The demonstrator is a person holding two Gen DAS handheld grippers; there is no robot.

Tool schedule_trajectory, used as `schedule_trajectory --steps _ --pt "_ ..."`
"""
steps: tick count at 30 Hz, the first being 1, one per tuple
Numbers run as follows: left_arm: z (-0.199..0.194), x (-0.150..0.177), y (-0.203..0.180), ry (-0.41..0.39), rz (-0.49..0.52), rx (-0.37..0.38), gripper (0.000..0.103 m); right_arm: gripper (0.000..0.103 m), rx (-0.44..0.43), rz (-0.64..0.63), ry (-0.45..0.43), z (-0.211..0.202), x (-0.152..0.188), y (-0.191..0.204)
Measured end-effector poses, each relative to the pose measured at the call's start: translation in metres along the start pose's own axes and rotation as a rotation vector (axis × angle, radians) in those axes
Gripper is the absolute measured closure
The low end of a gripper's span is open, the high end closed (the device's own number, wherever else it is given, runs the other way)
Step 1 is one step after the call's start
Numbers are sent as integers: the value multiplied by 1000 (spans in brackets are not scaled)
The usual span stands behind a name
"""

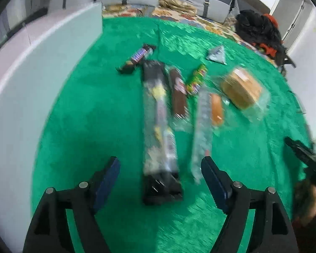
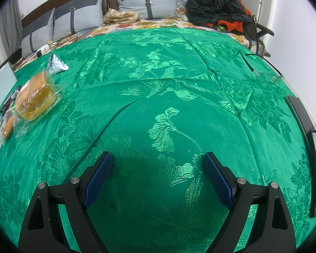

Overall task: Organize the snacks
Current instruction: 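Lower the left gripper onto the long clear-wrapped snack and grasp it, then lift the clear-wrapped snack with the left gripper toward the white box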

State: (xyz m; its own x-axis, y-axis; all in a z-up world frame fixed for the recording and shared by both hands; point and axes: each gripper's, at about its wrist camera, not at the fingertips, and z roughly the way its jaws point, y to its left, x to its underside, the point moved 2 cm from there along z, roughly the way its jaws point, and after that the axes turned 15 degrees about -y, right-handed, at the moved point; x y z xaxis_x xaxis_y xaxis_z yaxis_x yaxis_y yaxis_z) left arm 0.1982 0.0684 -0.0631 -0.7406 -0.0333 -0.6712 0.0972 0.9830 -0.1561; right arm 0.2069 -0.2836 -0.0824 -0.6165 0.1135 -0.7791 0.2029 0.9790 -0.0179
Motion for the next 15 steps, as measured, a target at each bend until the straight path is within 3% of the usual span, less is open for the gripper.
schedule_trajectory --steps 4,7,11,13,15 --pt "14 -17 -1 -13 -15 -22 25 13 0 0 0 0 0 0" --pt "31 -20 -10 15 35 -56 27 13 0 0 0 0 0 0" --pt "44 -8 -17 47 114 -99 50 13 0 1 0 0 0 0" --pt "39 -5 -19 37 124 -83 70 13 -1 1 0 0 0 0" --pt "32 0 -18 54 126 -73 79 13 0 0 0 0 0 0"
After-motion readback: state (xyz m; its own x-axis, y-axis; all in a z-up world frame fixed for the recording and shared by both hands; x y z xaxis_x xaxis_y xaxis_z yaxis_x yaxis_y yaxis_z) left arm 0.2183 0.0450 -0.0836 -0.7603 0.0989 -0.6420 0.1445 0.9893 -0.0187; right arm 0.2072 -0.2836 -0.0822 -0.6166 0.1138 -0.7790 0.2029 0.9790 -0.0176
